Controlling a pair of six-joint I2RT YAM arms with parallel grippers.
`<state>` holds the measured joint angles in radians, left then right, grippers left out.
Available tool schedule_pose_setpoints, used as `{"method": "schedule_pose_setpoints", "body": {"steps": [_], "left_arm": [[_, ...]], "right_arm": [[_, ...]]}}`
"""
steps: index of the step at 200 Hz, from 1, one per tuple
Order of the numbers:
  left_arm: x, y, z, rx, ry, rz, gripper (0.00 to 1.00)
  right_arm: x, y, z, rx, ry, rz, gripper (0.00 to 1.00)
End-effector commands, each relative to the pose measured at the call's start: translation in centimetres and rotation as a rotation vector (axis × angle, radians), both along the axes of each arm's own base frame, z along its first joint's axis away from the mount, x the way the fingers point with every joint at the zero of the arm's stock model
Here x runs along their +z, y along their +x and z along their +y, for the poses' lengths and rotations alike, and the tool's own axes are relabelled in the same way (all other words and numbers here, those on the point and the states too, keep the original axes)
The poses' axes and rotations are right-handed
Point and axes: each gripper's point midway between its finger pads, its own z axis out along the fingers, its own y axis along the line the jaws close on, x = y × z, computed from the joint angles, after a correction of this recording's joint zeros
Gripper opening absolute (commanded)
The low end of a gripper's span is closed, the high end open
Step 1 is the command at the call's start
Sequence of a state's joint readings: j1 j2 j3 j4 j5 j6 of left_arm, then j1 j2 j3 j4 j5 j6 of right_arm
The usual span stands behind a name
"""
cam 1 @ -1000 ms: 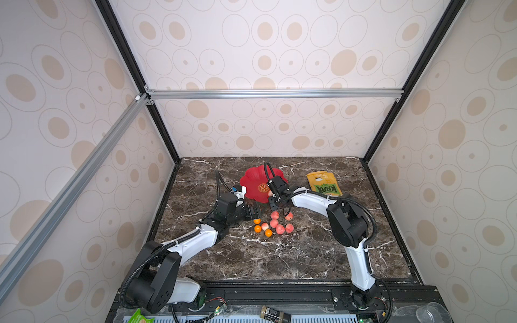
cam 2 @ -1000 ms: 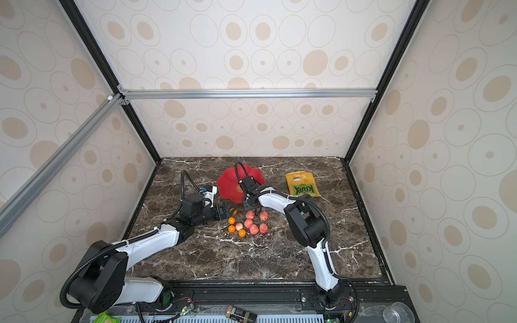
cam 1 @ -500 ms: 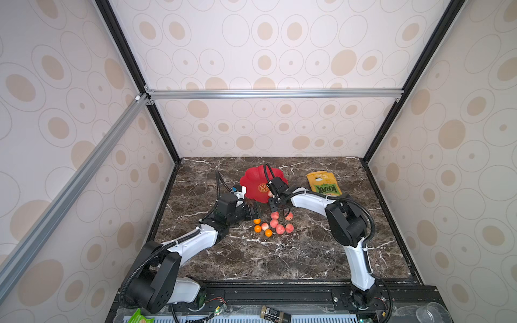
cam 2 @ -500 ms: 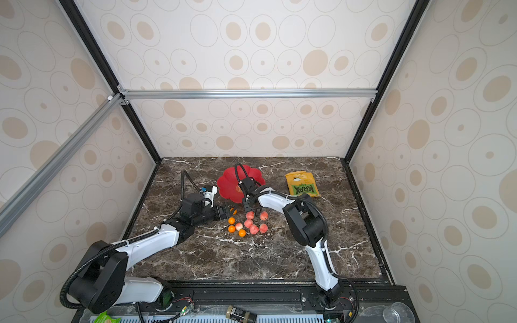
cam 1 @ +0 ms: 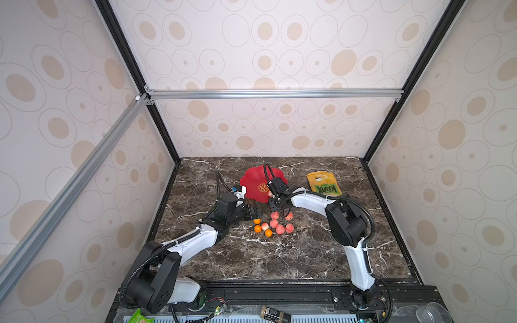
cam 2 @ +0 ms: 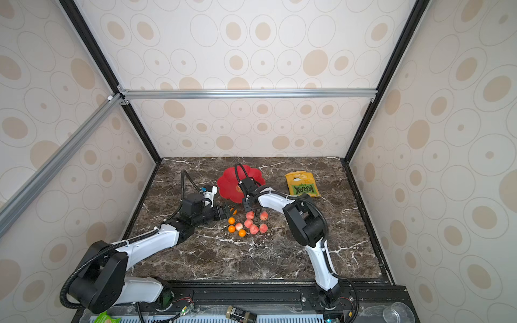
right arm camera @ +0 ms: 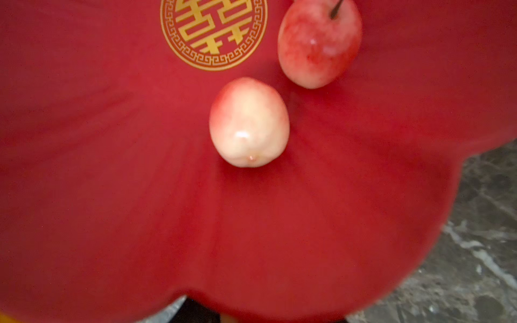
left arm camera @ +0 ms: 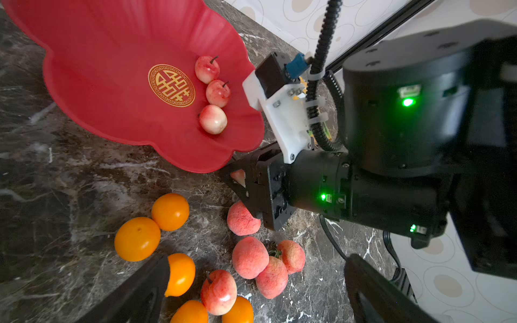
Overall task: Arrange fruit in a fruit bowl
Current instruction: Pick up the fruit from the center of the table.
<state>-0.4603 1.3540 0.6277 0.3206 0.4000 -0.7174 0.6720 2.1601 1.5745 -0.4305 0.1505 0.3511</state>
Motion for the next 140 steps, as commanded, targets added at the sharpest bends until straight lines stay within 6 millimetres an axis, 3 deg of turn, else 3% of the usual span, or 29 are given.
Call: {"method": "schedule_pose_setpoints", "body": {"steps": [1, 102, 140], "left_arm": [[1.3, 0.5, -0.4, -0.003, -0.011, -0.038, 0.98], [1.7, 0.6, -1.1, -0.029, 0.006, -0.046, 0.98], [2.2, 1.4, -1.3, -0.024, 0.017, -0.056, 0.98]], "right_arm": [[0.5, 0.2, -0.2, -0.008, -0.005, 0.001, 0.4], [3.5, -1.1, -3.0, -0.045, 0.005, -0.049, 0.39], [5.8, -1.5, -3.6, -0.045, 0.009, -0.086, 0.39]]}}
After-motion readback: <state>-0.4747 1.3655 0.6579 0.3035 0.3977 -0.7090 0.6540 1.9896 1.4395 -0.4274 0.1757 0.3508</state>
